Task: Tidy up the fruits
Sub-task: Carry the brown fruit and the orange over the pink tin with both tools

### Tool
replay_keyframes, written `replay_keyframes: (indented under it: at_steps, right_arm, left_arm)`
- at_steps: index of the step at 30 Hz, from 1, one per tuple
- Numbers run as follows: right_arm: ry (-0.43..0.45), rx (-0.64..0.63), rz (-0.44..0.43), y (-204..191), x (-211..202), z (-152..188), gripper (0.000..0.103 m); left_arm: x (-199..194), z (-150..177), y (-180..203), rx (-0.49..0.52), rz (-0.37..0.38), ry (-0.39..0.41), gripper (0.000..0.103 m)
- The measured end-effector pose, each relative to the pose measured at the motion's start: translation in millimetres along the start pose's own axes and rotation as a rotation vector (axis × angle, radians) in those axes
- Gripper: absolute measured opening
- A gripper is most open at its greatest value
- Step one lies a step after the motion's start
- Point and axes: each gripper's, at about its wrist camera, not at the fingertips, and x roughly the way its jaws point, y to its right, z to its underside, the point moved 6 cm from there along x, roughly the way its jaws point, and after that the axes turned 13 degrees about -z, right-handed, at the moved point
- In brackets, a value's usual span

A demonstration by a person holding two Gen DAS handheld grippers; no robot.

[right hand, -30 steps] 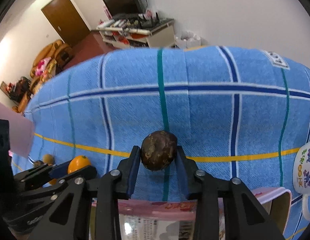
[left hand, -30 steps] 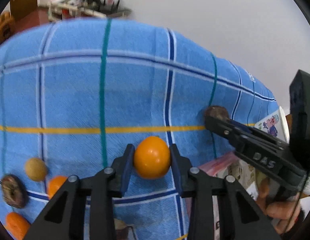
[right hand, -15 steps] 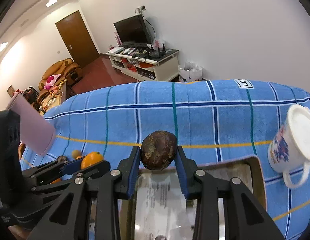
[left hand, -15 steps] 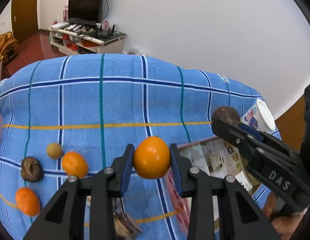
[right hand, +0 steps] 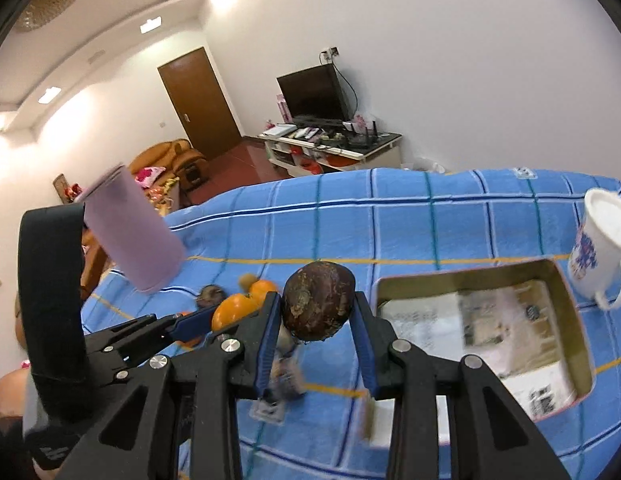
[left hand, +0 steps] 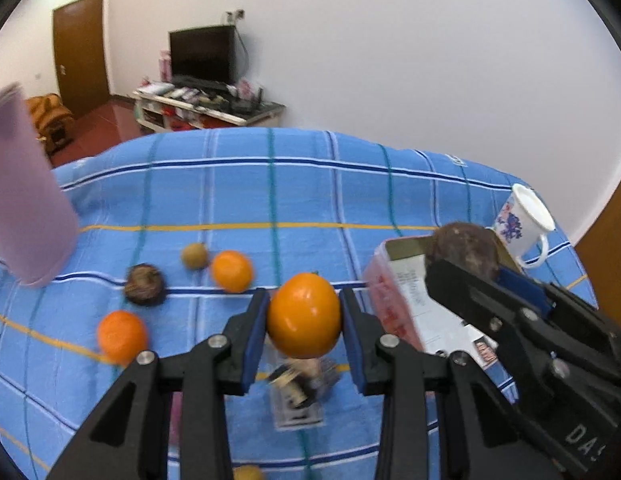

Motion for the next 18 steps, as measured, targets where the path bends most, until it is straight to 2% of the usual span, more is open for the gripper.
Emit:
replay_keyframes:
  at_steps: [11, 18]
  right_arm:
    - [0.105, -0.043, -0.019, -23.5, -11.0, 42.4, 0.037]
    - [0.186, -0.089, 0.021, -22.5, -17.0, 55.3, 0.037]
  left_arm:
    - [-11.9, 35.4, -36.6, -0.035, -0.112, 0.106, 0.037]
    - [-8.0, 52.1, -53.8, -0.079, -0.175, 0.151, 0.037]
